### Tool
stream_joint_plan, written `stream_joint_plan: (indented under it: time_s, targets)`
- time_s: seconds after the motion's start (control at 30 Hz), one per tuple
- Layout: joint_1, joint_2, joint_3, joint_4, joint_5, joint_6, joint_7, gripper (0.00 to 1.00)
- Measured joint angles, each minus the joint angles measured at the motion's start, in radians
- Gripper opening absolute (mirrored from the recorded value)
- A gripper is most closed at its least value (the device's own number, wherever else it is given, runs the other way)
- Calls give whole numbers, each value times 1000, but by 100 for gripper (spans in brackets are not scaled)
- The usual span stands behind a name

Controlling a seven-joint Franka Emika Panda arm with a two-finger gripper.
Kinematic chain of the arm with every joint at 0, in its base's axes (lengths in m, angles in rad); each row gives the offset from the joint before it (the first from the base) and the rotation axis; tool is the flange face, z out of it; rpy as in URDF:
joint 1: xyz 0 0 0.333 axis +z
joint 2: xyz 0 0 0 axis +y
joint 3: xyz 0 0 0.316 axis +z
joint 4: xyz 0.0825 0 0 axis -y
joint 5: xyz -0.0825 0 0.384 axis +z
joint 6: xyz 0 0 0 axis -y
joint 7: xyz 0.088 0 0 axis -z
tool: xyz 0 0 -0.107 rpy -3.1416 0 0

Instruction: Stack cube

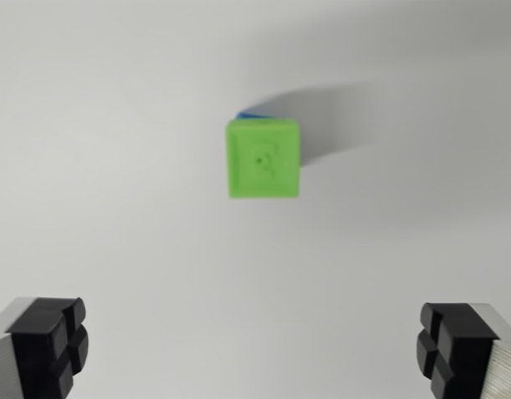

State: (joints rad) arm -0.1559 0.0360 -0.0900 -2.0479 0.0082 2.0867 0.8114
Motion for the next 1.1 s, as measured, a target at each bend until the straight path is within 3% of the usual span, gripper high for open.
stream_joint_plan:
  time_s: [0.57, 1.1]
  targets:
    - [0, -30, 0, 67, -2, -97, 2, 100]
    - [0, -33, 0, 78, -2, -110, 3, 100]
